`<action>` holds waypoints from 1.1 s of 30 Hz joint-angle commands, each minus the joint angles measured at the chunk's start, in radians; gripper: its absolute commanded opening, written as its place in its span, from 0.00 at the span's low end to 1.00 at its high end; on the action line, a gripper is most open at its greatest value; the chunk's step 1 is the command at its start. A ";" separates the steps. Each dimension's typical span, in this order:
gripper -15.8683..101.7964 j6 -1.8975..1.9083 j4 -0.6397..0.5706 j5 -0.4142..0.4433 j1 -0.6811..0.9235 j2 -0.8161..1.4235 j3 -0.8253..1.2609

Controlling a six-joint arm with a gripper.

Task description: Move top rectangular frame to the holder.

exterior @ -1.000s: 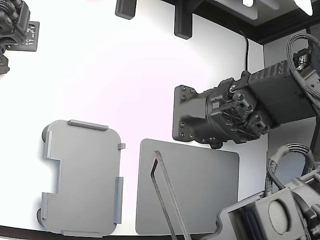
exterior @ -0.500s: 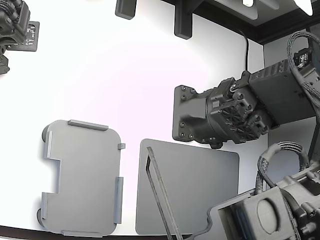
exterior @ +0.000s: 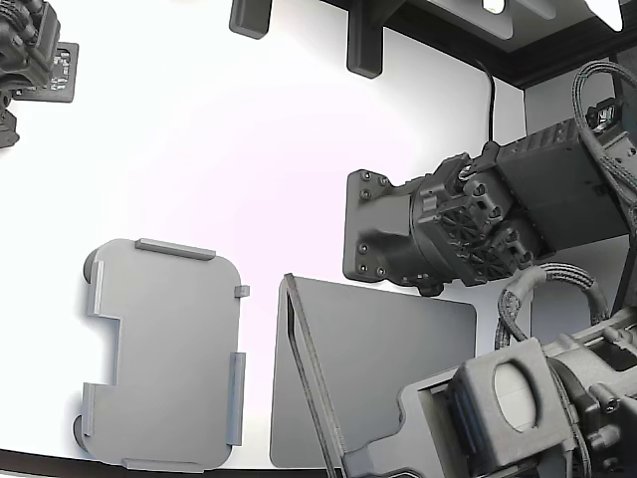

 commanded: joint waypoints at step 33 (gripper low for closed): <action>0.03 0.604 -0.183 0.075 -0.150 -0.026 -0.021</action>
